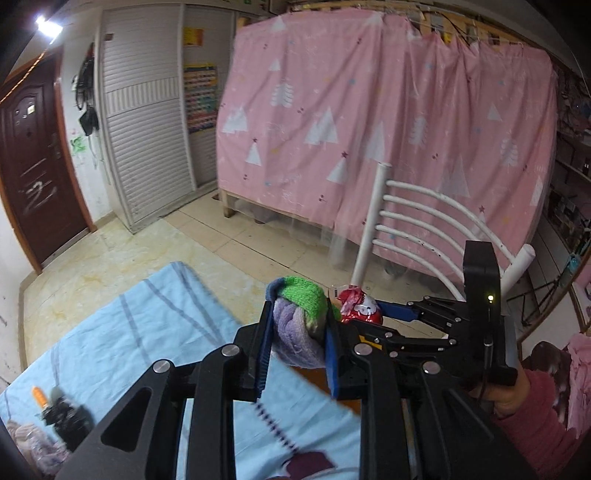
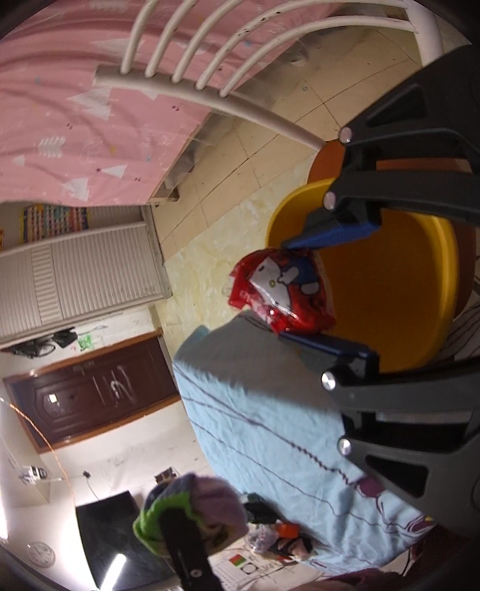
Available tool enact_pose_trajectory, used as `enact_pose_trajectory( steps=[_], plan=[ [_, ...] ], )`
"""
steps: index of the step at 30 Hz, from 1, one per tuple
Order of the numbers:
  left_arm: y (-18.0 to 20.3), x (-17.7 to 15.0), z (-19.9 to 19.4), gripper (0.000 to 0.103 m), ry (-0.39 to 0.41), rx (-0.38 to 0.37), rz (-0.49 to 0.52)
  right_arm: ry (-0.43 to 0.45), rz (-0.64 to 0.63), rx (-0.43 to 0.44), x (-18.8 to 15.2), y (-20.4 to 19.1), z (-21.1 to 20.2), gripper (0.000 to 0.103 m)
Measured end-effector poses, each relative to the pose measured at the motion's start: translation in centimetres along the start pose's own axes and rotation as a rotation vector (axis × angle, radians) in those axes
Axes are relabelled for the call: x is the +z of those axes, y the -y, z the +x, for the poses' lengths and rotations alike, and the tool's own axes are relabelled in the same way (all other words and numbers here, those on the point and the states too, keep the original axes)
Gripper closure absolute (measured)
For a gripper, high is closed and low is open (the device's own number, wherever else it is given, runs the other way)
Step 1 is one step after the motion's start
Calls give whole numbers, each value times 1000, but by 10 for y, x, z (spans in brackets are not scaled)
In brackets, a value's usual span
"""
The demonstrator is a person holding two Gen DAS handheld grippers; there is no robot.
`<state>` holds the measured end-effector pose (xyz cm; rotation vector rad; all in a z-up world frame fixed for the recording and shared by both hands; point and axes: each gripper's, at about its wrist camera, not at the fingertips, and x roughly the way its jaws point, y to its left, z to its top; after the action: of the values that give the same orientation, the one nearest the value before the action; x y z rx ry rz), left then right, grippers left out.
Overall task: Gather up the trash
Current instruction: 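Carry both items to the yellow bucket and open both tools over it, then move both open tools back over the bed clutter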
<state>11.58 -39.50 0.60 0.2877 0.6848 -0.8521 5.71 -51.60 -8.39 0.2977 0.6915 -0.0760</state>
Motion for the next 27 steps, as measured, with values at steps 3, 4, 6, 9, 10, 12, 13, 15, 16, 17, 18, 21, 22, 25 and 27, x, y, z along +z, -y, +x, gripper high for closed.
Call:
enact_pose_trajectory(
  steps=[3, 4, 6, 9, 10, 12, 13, 15, 16, 17, 18, 21, 22, 25, 27],
  plan=[
    [11, 0, 19, 76, -33, -33, 10, 1, 30, -4, 0, 11, -1, 51],
    [14, 0, 25, 67, -42, -30, 13, 5, 34, -8, -1, 14, -2, 50],
    [18, -3, 33, 58, -56, -33, 14, 9, 36, -14, 0, 16, -3, 47],
    [18, -7, 35, 52, -70, -36, 2, 14, 43, -15, -1, 18, -4, 44],
    [17, -7, 34, 51, -72, -36, -2, 14, 44, -15, -1, 18, -4, 44],
    [14, -8, 32, 50, -76, -32, -14, 11, 47, -10, 0, 18, -3, 44],
    [12, -7, 31, 50, -75, -31, -19, 11, 47, -8, -1, 16, -3, 44],
    [7, -7, 26, 49, -72, -30, -36, 11, 42, -6, 1, 14, -3, 43],
    [4, -6, 23, 49, -72, -30, -42, 12, 38, -6, 2, 12, -4, 43],
    [1, -6, 21, 49, -70, -31, -50, 13, 34, -5, 3, 10, -5, 43],
    [-2, -5, 18, 48, -69, -32, -57, 16, 30, -2, 4, 7, -6, 43],
    [-10, -6, 9, 48, -66, -25, -78, 25, 12, -1, 9, -4, -11, 40],
    [-13, -6, 4, 48, -64, -25, -90, 28, 6, -1, 10, -7, -12, 40],
    [-25, -8, -9, 48, -61, -12, -117, 33, -15, 2, 16, -20, -14, 38],
    [-34, -10, -20, 47, -55, 1, -128, 39, -33, 10, 20, -31, -17, 34]
  ],
)
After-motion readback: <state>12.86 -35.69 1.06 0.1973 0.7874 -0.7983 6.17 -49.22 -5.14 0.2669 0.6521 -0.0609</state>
